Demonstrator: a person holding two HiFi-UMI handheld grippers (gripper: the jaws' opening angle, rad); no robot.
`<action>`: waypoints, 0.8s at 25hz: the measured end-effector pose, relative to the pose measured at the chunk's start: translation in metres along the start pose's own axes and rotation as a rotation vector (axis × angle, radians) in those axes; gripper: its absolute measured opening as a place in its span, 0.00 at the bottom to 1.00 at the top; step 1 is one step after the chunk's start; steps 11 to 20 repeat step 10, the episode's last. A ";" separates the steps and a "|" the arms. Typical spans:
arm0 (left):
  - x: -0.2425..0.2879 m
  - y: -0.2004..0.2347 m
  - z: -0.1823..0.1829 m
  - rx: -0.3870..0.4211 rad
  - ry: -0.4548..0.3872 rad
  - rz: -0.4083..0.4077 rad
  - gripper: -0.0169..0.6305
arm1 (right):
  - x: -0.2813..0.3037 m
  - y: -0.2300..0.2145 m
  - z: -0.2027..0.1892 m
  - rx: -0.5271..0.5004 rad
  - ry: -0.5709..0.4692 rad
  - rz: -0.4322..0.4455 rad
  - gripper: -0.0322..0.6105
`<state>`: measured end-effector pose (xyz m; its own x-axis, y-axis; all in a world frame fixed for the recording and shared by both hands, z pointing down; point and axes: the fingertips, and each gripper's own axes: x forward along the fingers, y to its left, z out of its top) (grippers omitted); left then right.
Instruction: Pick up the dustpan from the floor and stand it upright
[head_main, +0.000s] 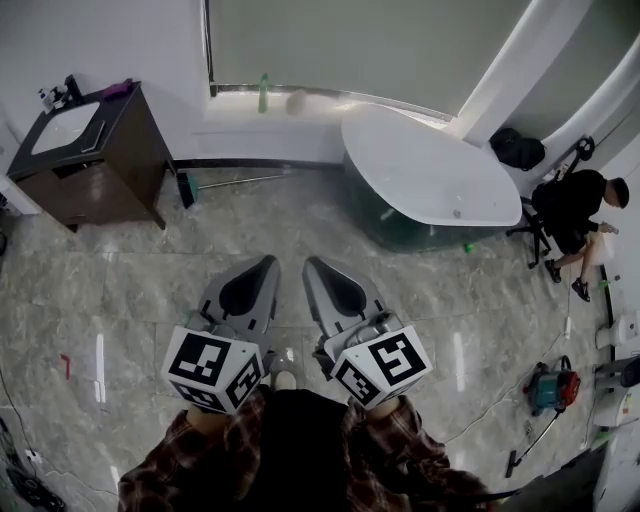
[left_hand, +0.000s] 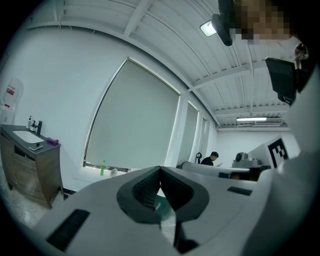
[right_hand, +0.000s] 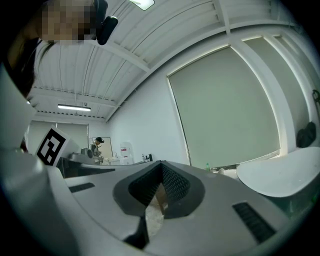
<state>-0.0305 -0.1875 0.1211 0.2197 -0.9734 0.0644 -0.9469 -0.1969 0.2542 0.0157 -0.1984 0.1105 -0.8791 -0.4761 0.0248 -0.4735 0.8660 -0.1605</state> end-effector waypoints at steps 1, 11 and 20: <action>-0.001 0.001 0.000 0.000 -0.002 0.004 0.04 | 0.001 0.002 -0.001 0.003 0.002 0.006 0.07; -0.007 0.004 0.002 -0.001 -0.009 0.022 0.04 | 0.007 0.010 -0.004 0.009 0.009 0.030 0.07; -0.007 0.004 0.002 -0.001 -0.009 0.022 0.04 | 0.007 0.010 -0.004 0.009 0.009 0.030 0.07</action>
